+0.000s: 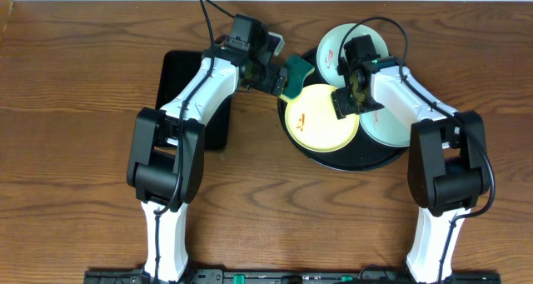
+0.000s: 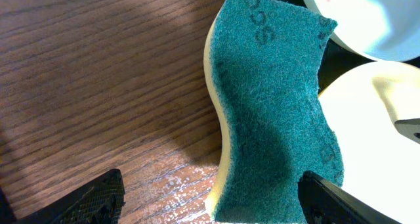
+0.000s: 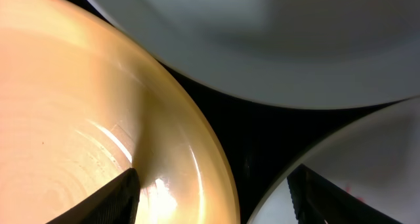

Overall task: Clean dirty plates on tray and stack at the side
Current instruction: 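Hold the yellow plate with the right gripper, position sponge above it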

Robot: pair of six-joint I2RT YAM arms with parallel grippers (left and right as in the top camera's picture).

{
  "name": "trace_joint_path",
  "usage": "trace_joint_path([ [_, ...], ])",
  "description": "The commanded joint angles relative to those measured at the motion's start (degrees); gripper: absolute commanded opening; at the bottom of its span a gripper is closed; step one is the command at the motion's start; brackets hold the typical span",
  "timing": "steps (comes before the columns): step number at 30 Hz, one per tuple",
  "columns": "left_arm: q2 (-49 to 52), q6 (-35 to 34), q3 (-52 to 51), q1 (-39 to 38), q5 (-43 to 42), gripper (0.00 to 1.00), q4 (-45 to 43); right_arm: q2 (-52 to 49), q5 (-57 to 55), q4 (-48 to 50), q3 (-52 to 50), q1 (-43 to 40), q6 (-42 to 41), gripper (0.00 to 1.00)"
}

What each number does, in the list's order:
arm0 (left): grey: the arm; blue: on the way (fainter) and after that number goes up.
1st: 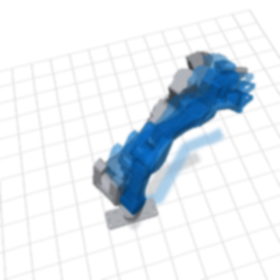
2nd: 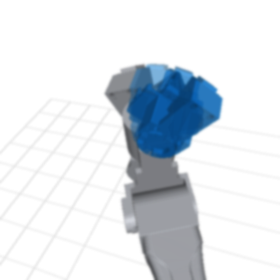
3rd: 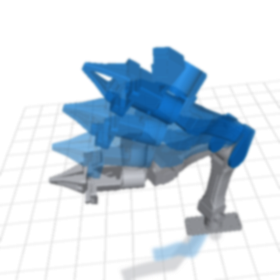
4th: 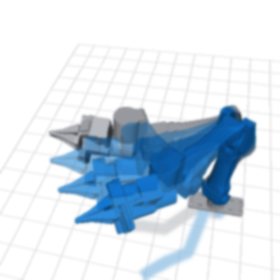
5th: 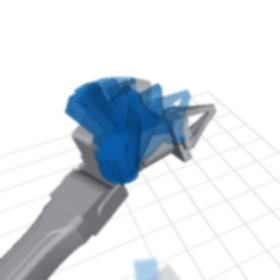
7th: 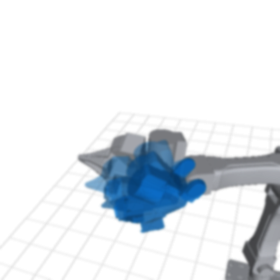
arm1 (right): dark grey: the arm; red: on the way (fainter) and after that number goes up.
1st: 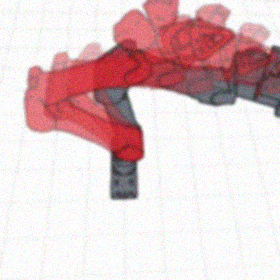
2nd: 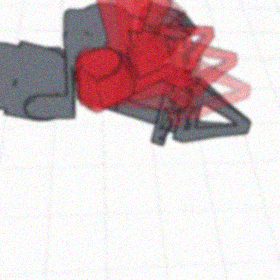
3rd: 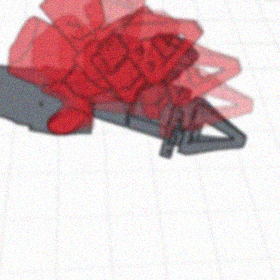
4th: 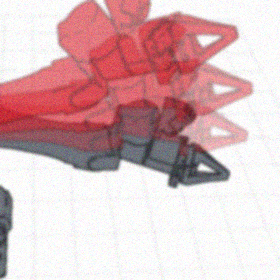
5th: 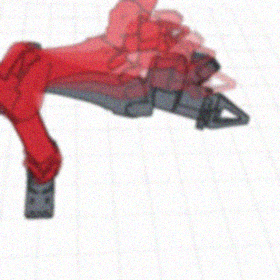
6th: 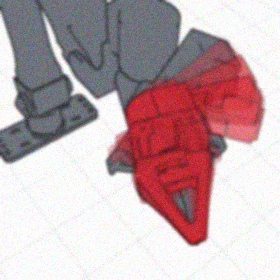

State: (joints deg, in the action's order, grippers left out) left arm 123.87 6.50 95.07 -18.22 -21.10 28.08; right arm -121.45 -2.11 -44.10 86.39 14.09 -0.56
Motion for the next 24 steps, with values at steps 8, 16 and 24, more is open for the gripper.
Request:
trace_joint_path([
  [8,-1.97,1.4,0.2,0.24,-0.28,0.86,0.22,0.09,0.55,-6.25,6.05,0.44,0.85,0.75],
  [16,-1.97,1.4,0.2,0.24,-0.28,0.86,0.22,0.94,-0.39,-4.94,7.48,1.38,5.49,0.54],
  [24,-1.97,1.4,0.2,0.24,-0.28,0.86,1.11,-3.17,-0.42,-3.89,6.38,1.22,5.57,0.53],
])
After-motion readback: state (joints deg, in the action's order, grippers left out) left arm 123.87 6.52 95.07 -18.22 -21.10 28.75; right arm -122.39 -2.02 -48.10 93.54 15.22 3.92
